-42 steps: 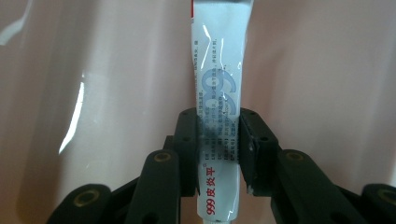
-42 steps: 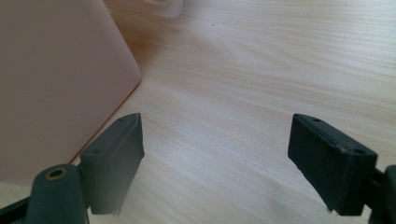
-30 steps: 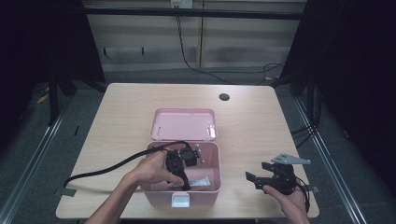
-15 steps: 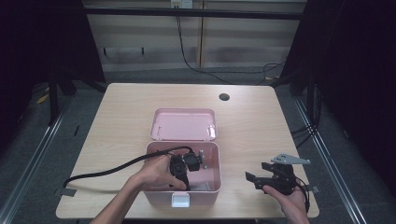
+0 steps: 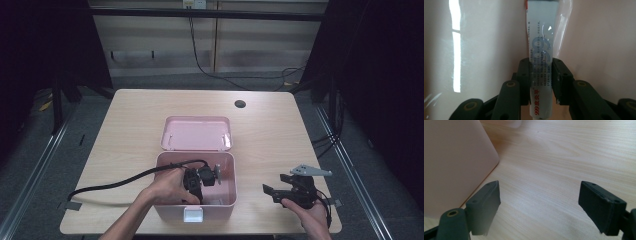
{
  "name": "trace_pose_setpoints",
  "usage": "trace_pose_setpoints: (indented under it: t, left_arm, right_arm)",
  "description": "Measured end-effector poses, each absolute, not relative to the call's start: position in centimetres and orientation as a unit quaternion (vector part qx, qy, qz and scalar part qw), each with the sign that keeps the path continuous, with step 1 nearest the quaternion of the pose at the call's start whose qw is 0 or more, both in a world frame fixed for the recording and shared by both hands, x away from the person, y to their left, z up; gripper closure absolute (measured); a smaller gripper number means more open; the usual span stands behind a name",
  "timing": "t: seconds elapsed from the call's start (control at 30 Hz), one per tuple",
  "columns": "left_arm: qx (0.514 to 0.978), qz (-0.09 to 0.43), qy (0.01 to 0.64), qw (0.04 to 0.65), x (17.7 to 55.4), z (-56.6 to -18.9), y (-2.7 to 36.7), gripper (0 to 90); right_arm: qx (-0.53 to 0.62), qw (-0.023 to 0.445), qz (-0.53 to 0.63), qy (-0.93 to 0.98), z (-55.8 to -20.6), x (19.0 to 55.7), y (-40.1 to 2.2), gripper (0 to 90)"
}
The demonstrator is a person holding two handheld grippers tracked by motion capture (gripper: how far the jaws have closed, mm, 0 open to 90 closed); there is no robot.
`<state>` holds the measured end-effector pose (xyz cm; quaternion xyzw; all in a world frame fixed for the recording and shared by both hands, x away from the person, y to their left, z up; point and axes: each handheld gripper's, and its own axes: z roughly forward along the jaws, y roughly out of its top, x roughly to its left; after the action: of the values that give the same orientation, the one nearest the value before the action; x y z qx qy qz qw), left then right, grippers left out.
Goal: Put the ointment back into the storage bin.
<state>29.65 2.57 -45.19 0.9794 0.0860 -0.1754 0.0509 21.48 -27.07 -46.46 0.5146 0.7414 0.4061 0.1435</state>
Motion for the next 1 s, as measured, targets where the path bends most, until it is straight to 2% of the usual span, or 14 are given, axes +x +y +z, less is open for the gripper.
trace_pose_setpoints:
  t: [0.67, 0.93, 1.0]
  left_arm:
    - [0.979, -0.180, 0.092, 0.031, 29.68, -45.93, 2.52, 70.1]
    - [0.978, -0.183, 0.097, 0.041, 29.81, -45.51, 2.56, 66.4]
    - [0.977, -0.184, 0.099, 0.044, 29.79, -45.35, 2.56, 61.4]
  right_arm:
    - [0.513, 0.143, 0.407, 0.742, -46.45, 21.48, -27.08, 17.2]
    - [0.512, 0.143, 0.406, 0.743, -46.44, 21.49, -27.08, 17.2]
    - [0.513, 0.143, 0.406, 0.743, -46.44, 21.49, -27.08, 17.2]
